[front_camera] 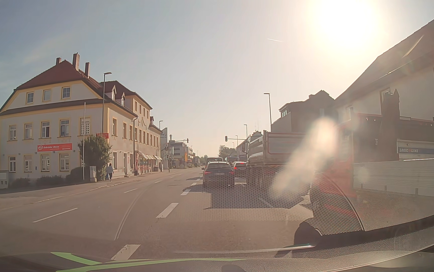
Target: Follow the waypoints while adhering to traffic rules and regulations
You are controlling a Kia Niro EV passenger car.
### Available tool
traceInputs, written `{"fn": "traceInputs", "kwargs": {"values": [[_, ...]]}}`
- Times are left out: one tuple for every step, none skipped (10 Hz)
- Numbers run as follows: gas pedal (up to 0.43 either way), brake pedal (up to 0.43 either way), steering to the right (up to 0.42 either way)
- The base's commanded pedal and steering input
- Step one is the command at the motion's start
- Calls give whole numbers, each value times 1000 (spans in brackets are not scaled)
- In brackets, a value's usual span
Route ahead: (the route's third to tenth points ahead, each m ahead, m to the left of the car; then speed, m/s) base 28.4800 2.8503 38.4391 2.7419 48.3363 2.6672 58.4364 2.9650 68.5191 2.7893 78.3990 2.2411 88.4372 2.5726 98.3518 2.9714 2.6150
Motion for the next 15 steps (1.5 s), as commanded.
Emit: {"fn": "traceInputs", "kwargs": {"values": [[209,0,1],[209,0,1],[209,0,1],[209,0,0],[209,0,0],[209,0,-2],[197,0,-5],[197,0,-5],[189,0,-5],[177,0,-5],[157,0,-5],[130,0,-5],[110,0,-5],[98,0,-5],[79,0,-5]]}}
